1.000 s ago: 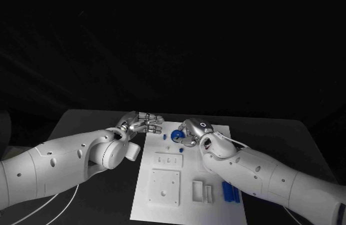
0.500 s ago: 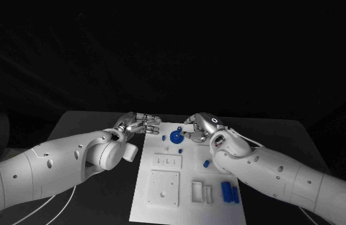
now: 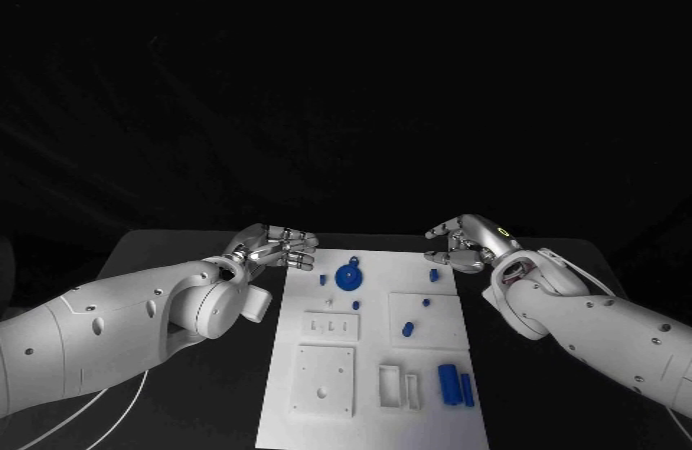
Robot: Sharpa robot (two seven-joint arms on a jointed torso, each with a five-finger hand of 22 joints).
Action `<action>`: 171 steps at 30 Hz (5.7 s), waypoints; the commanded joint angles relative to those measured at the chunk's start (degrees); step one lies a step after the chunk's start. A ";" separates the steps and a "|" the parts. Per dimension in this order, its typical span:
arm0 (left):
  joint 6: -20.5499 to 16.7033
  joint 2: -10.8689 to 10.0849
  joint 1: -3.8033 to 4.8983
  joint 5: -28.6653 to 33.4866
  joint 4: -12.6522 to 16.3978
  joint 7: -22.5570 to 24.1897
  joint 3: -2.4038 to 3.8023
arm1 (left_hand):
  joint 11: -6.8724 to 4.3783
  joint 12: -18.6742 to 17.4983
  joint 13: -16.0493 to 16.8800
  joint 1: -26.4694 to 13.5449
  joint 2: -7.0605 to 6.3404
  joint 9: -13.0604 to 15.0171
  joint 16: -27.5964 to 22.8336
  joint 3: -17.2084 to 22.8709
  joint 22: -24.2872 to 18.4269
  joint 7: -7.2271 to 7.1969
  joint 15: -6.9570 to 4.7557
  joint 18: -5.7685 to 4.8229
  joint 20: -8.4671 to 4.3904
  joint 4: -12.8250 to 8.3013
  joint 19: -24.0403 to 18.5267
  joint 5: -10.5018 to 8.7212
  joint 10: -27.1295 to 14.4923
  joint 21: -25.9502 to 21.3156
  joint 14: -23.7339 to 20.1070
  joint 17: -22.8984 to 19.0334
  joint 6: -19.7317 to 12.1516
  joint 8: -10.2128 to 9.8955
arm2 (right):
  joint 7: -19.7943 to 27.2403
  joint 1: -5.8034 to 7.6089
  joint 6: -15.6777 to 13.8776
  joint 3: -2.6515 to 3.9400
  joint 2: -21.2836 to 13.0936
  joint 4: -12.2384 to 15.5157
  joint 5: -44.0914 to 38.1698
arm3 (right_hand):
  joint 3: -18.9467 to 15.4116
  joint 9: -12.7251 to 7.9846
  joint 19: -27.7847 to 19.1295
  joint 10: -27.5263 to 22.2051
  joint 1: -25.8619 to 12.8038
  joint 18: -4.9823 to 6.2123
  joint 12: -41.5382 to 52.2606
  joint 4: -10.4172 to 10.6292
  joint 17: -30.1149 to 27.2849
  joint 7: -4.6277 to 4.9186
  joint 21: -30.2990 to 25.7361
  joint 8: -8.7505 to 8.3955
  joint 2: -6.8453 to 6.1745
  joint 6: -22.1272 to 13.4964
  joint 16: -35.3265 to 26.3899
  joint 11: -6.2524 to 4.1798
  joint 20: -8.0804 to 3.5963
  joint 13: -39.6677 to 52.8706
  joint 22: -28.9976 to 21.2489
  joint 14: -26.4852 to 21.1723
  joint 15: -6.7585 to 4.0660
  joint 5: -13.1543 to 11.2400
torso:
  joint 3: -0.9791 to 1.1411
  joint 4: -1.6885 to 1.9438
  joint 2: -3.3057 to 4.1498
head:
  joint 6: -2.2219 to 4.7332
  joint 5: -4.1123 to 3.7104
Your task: Assemble the parts on the task board
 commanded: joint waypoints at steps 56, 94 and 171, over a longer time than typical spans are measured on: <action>4.68 1.28 -0.21 -1.46 -1.88 0.25 0.04 | 0.16 -0.25 0.01 0.10 -0.09 0.00 20.29 0.38 13.10 -0.19 -3.06 0.31 -3.23 0.04 -3.29 0.24 -3.69 20.14 1.67 8.36 -0.29 -0.13 | 10.60 -4.53 6.78 0.75 9.08 -20.78 8.62 | -1.29 -0.04 1.73 -0.69 -0.27 -0.23 -0.21 -1.87 0.31 0.25 0.80 -0.19 1.83 -0.50 -0.49 0.16 0.34 -0.25 5.05 -0.20 0.35 -0.64 | 0.88 -0.53 -0.34 | -1.69 0.17; 5.08 1.57 -0.21 -1.92 -2.14 -0.42 0.04 | 0.34 -0.25 0.03 0.08 -0.06 -0.03 22.30 -0.23 13.88 0.07 -3.08 0.47 -3.29 -0.03 -3.51 0.20 -3.99 21.85 1.64 8.96 -1.28 -0.16 | 10.05 -3.66 7.56 0.73 10.65 -21.52 8.07 | 3.28 0.28 1.43 -0.76 -0.46 -0.59 0.20 -3.20 0.57 -1.22 1.27 -0.05 4.78 5.30 -0.45 -0.62 -0.08 0.02 5.07 -0.17 -0.15 -4.52 | 1.04 -0.66 -0.38 | -1.98 0.73; 17.28 13.03 5.99 -35.46 -8.35 -36.29 -0.11 | -9.24 21.92 9.30 -14.39 -6.98 31.90 56.18 1.32 40.13 -7.95 -11.81 -1.93 -11.91 15.52 4.55 -1.34 18.49 33.11 10.35 39.73 12.37 -0.03 | -17.43 -0.09 9.25 -2.63 13.90 4.17 -5.58 | 7.35 2.34 2.10 -0.50 -1.44 -0.75 -1.01 -6.12 1.62 -2.22 0.47 -0.11 6.03 9.42 -0.56 -1.71 -1.13 -0.25 4.86 0.08 -1.11 -4.25 | 1.19 -2.32 -3.84 | -2.85 2.37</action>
